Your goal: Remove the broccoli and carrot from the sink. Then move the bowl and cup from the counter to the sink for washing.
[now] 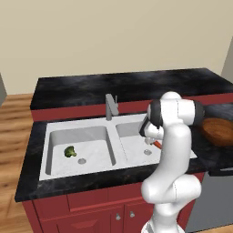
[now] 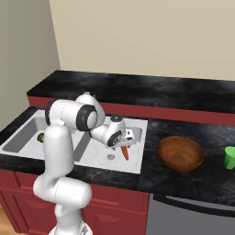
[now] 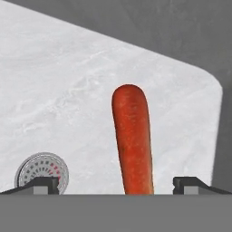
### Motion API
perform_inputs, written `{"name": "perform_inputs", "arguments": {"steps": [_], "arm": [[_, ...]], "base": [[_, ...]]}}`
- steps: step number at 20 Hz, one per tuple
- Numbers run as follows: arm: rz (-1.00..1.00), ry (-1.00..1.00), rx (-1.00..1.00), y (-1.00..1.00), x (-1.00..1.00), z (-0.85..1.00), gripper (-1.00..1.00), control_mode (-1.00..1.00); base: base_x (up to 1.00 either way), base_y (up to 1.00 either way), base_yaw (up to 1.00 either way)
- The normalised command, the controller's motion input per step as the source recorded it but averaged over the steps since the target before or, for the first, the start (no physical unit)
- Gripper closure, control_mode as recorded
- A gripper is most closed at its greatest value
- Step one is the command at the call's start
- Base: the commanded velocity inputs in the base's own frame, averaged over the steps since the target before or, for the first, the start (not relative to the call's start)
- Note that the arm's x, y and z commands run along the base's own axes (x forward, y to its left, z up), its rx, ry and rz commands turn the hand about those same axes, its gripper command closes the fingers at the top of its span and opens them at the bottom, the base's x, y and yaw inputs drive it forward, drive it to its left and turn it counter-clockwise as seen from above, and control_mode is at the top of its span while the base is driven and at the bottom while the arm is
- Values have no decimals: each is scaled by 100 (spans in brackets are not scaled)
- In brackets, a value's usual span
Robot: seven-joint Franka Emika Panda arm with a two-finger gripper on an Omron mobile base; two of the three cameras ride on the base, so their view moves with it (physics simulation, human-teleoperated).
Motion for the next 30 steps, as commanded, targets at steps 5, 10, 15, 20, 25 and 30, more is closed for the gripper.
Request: {"name": "perform_inputs", "arguments": {"steps": [5,10,15,20,25,30], "arm": [[0,0,0,-7,17,-16,-100,-100],[0,0,0,-7,17,-16,-100,-100],[0,0,0,-1,19,-17,-100,-100],[0,0,0,0,16,-20,-100,-100],[0,0,0,0,11,-18,-100,-100],[0,0,0,0,5,-19,100,-100]], "base": [[0,0,0],[0,0,0],[0,0,0],[0,0,0],[0,0,0],[0,0,0]]}}
